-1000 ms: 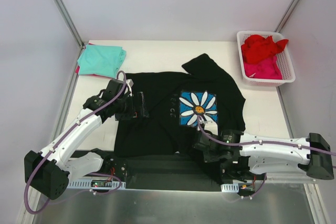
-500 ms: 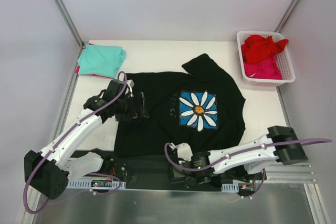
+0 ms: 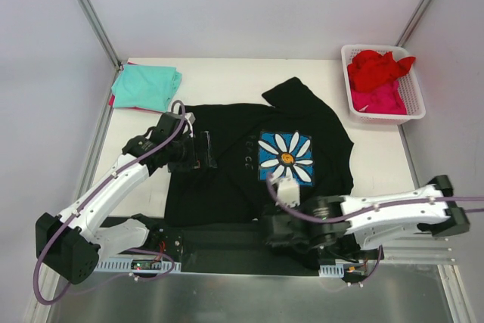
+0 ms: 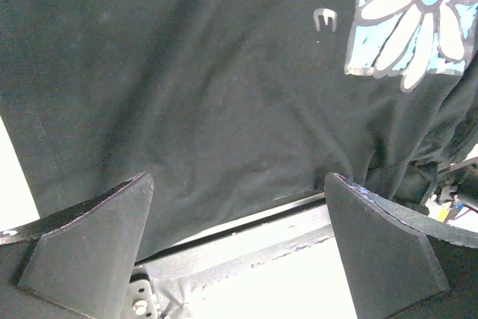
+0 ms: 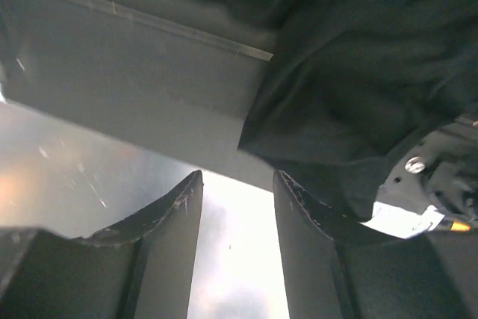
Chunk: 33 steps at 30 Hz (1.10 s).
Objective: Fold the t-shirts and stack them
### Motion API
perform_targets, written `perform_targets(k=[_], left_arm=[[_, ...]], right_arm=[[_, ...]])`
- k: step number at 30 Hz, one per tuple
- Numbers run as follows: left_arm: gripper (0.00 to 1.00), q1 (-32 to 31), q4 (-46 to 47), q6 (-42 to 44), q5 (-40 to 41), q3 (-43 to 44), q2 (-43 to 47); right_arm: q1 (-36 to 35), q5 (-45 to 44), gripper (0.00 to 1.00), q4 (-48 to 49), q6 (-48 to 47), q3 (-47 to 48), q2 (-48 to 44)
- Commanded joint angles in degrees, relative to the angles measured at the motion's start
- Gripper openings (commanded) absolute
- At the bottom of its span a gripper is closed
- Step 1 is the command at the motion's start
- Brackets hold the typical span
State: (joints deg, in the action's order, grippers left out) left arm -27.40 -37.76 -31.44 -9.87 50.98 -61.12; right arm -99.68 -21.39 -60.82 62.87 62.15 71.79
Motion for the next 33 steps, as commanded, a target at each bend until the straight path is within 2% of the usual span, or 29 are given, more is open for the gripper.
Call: perform_targets(k=[1, 6, 7, 9, 10, 14, 18, 21, 28, 33], left_arm=[[0.99, -0.9, 5.6, -2.3, -0.2, 1.4, 0.1], [0.99, -0.9, 15.4, -3.1, -1.6, -1.0, -0.6], [0.99, -1.0, 18.9, -3.1, -1.5, -1.4, -1.8], [0.99, -0.9, 21.4, -3.2, -1.1, -2.1, -3.9], [0.99, -0.9, 22.4, -2.7, -0.9, -1.7, -7.0], [0.99, -0.6, 25.7, -1.9, -3.0, 2.4, -15.9], [0.99, 5.0, 28.3, -1.5, -5.9, 6.8, -23.3], [0.99, 7.4, 28.9, -1.0, -5.8, 11.3, -28.2], [0.99, 12.4, 28.1, 0.9, -4.5, 23.5, -41.2], [0.99, 14.6, 27.8, 0.7, -3.2, 27.3, -47.2]], right_arm=[[9.3, -12.8, 0.47, -7.9, -1.9, -2.1, -12.3], [26.8, -10.5, 0.5, 6.2, -18.5, -9.8, -17.9], [33.2, -8.3, 0.5, 9.2, -24.9, -10.7, -17.7], [38.6, -2.9, 0.51, 15.0, -28.7, -11.5, -15.1], [43.1, -1.3, 0.51, 16.7, -30.5, -11.3, -13.7], [53.2, 6.3, 0.49, 21.3, -38.6, -8.3, -4.0], [56.8, 8.2, 0.48, 22.9, -41.0, -3.5, 1.7], [57.8, 9.6, 0.47, 22.5, -41.2, -2.3, 2.3], [57.8, 11.8, 0.47, 21.0, -41.7, -2.0, 0.4], [58.0, 12.7, 0.47, 20.1, -41.8, -3.2, -3.3]])
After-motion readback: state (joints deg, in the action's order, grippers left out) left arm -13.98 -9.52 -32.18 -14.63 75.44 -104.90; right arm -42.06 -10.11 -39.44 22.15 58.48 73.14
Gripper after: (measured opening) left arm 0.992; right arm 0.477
